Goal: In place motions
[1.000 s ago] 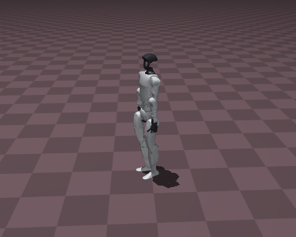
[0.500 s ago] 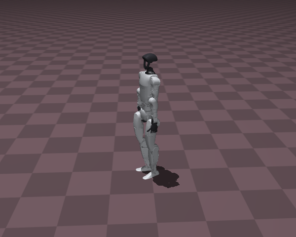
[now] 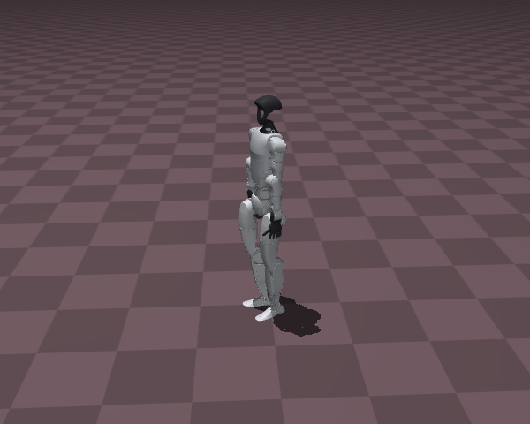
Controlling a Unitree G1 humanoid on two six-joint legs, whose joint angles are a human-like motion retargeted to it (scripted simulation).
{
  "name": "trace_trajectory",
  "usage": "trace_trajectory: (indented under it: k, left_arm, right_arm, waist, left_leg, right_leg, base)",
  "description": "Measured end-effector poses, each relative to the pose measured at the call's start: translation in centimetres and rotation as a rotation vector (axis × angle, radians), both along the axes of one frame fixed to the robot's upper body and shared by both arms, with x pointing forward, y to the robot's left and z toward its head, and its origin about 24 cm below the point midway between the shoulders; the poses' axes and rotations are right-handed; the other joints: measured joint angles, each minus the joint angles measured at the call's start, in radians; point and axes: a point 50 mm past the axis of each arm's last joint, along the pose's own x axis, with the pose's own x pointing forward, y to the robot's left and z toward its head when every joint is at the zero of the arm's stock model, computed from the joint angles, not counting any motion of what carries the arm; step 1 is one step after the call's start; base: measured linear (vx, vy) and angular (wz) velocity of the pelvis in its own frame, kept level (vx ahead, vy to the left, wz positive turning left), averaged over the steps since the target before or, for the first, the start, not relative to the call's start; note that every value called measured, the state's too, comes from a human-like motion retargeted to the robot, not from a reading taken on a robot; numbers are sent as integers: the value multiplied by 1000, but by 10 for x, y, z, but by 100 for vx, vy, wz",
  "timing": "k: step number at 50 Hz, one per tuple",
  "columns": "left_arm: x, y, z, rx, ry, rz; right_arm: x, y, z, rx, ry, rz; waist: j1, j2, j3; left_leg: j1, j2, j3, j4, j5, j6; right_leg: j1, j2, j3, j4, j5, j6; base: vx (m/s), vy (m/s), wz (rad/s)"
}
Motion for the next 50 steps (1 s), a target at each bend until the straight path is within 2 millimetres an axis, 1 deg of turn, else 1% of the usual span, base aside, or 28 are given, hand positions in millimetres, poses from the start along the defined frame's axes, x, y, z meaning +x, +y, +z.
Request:
trace_trajectory:
  k: [40,50]
  left_arm:
    - [-1,1,0,9,-7,41]
    - [1,2,0,19,-13,64]
  right_arm:
    - [6,2,-1,11,-12,51]
    - [10,4,-1,16,-23,58]
  waist:
    - [-47,-4,8]
    - [-34,-8,18]
  left_leg:
    - [28,-11,-2,-14,-21,13]
    - [23,0,41,-9,-25,16]
  right_leg:
    - [-5,7,1,-1,4,0]
    - [-15,6,40,10,11,7]
  base:
    - [0,-1,1]
    - [-4,-8,-22]
